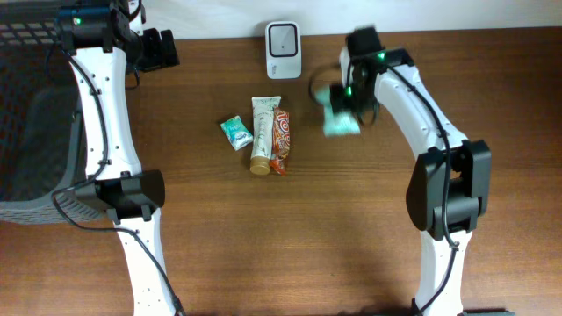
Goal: Scan the item barcode
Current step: 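Lift the wipes pack toward the scanner, then drop it at the far right edge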
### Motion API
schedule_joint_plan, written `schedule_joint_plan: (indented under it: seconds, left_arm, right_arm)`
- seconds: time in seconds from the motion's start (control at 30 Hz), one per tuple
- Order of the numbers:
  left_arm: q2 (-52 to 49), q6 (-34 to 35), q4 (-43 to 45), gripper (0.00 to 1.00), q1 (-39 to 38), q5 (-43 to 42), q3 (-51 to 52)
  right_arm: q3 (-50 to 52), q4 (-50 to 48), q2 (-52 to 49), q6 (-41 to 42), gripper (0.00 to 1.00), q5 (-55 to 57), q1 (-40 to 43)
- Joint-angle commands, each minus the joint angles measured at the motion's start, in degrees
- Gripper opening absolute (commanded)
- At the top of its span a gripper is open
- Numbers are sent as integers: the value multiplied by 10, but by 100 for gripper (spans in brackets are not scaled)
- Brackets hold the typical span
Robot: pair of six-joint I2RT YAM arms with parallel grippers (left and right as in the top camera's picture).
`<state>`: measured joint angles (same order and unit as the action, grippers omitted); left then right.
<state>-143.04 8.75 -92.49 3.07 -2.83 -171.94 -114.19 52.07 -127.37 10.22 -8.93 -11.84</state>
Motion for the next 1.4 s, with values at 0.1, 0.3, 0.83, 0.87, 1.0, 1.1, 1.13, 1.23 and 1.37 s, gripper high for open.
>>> schedule_joint_plan:
  seconds: [0.1, 0.3, 0.83, 0.87, 1.0, 1.1, 1.13, 1.23, 1.37]
  left_arm:
    - [-1, -7, -1, 99, 1, -4, 4]
    - [-1, -7, -1, 99, 1, -4, 4]
    - [-1, -7, -1, 99, 1, -4, 4]
    - [-1, -7, -1, 99, 1, -4, 4]
    - [-1, -7, -1, 99, 1, -4, 4]
    - [-1, -7, -1, 99, 1, -4, 4]
    - [-1, -7, -1, 99, 1, -4, 4]
    - [-1, -7, -1, 99, 1, -4, 4]
    - [-1, -7, -1, 99, 1, -4, 4]
  right_arm:
    - [-40, -316, -18, 153, 4, -16, -21]
    - [-40, -455, -82, 202, 4, -2, -64]
    - [-102, -323, -51, 235, 4, 69, 25]
    - [-118, -265, -48, 235, 4, 69, 62]
    - [-125, -29, -52, 235, 4, 106, 212]
    - [-123, 86, -55, 235, 4, 193, 304]
    - [-123, 103, -55, 235, 6, 202, 325]
    - [-123, 129, -56, 233, 49, 196, 389]
    - [-123, 129, -56, 200, 99, 24, 434]
